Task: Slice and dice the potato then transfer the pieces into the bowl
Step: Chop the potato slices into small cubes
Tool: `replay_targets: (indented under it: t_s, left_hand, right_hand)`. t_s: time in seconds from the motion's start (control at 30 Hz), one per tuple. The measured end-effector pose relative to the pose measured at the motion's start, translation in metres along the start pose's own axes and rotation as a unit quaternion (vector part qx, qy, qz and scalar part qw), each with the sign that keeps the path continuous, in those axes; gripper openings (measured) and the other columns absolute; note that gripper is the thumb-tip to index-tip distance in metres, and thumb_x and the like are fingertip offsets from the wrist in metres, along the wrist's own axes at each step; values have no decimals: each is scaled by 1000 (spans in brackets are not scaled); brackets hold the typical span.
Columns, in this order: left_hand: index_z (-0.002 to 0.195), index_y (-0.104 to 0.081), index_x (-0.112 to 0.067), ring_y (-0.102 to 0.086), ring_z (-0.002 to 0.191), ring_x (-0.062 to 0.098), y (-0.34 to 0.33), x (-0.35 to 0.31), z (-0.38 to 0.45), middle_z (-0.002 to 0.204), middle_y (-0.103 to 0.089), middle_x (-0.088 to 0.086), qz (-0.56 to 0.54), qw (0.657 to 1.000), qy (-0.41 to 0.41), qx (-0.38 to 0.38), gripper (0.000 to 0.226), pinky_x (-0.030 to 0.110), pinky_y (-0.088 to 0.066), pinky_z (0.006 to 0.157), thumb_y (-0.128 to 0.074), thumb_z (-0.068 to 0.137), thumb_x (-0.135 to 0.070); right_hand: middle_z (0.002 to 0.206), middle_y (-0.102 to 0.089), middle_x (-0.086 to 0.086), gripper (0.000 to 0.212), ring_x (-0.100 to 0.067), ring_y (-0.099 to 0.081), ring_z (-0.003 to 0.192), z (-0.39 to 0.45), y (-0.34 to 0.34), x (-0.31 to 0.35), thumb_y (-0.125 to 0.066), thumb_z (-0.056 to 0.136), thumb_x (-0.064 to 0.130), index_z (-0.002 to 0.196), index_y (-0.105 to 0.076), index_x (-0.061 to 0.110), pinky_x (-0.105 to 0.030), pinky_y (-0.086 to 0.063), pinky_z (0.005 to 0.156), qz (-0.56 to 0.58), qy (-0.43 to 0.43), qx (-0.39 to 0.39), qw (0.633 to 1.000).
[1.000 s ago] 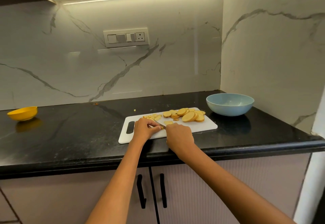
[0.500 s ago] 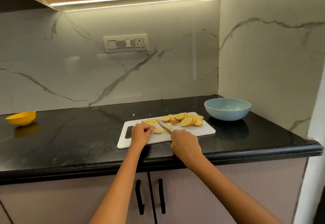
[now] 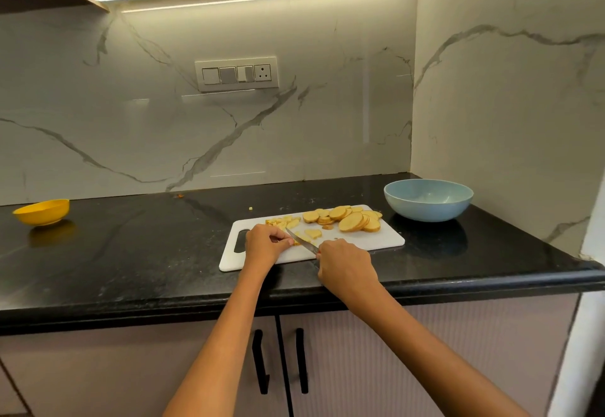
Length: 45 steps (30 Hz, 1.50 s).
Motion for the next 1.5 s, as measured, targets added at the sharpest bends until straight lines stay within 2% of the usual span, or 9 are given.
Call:
replay_targets:
  t_s: [0.13,0.3,0.47,0.8,0.93,1.03,1.13,1.23,1.5]
  left_hand:
    - [93,-74,-6,-54,81,10,2,-1,2,93,-71,9,22,999,-3,26,17,9,-34,58,-74,78,-15]
    - [92,-74,-5,-56,81,11,2,-2,-1,92,-71,9,22,1000,-7,15,17,15,-35,65,-74,78,-15]
    - [92,-74,-5,-54,81,9,1,-2,-1,93,-71,10,15,1000,-9,14,17,19,-37,71,-74,78,-15]
    - [83,-74,-8,-44,61,1,-2,-3,3,85,-70,6,31,998,-48,4,10,8,-32,54,-73,79,-16]
    - [82,-70,-18,-52,84,9,-9,-8,7,94,-68,-1,17,996,-85,30,13,17,-35,67,-74,77,-29]
    - [96,-67,-25,-47,104,12,-20,-14,12,108,-63,-8,83,982,-152,79,30,26,-31,82,-73,74,-45]
    - [107,-62,-31,-36,115,11,-31,-21,21,119,-53,-10,168,956,-203,128,34,31,-25,87,-62,80,-52]
    - [102,-62,-30,-35,117,13,-37,-19,34,116,-52,-9,195,946,-216,145,24,33,-26,88,-56,86,-46]
    - [91,-61,-23,-35,115,12,-38,3,76,117,-50,-10,279,926,-246,61,21,31,-22,88,-53,87,-41]
  right_hand:
    - [112,-59,-9,24,-22,-58,98,8,4,4,-48,96,20,117,-54,9,-28,-42,75,-14,8,8,1000]
    - [114,-59,-10,25,-23,-59,101,1,2,9,-44,98,15,120,-52,8,-30,-44,80,-68,42,1,997]
    - [108,-61,-8,22,-21,-62,94,-1,-6,6,-43,99,14,118,-53,9,-27,-43,73,-100,52,-51,992]
    - [97,-66,-3,27,-17,-59,83,23,-12,-33,-40,100,29,113,-62,18,-34,-51,76,150,-30,-103,983]
    - [103,-69,-5,32,-16,-59,81,35,-10,-44,-44,99,23,126,-59,14,-33,-50,74,257,-39,-160,952]
    - [109,-68,-6,34,-12,-57,83,51,-8,-53,-45,99,22,129,-57,12,-26,-46,75,312,-51,-202,927]
    - [99,-69,-8,32,-10,-56,77,69,-4,-55,-46,99,19,126,-58,8,-26,-48,72,336,-32,-247,909]
    - [84,-68,-7,30,-13,-57,67,88,-4,-53,-46,99,17,122,-60,6,-34,-52,66,343,-6,-270,900]
    - [73,-61,1,36,-6,-50,54,147,-4,-58,-45,99,22,132,-53,9,-19,-45,52,295,23,-290,910]
Point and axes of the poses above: each hand's wrist, its own z-axis towards the middle knuckle, its own y-axis out of the back of the hand, x = y × z, the point moved 2 cm from there along z, towards the middle knuckle
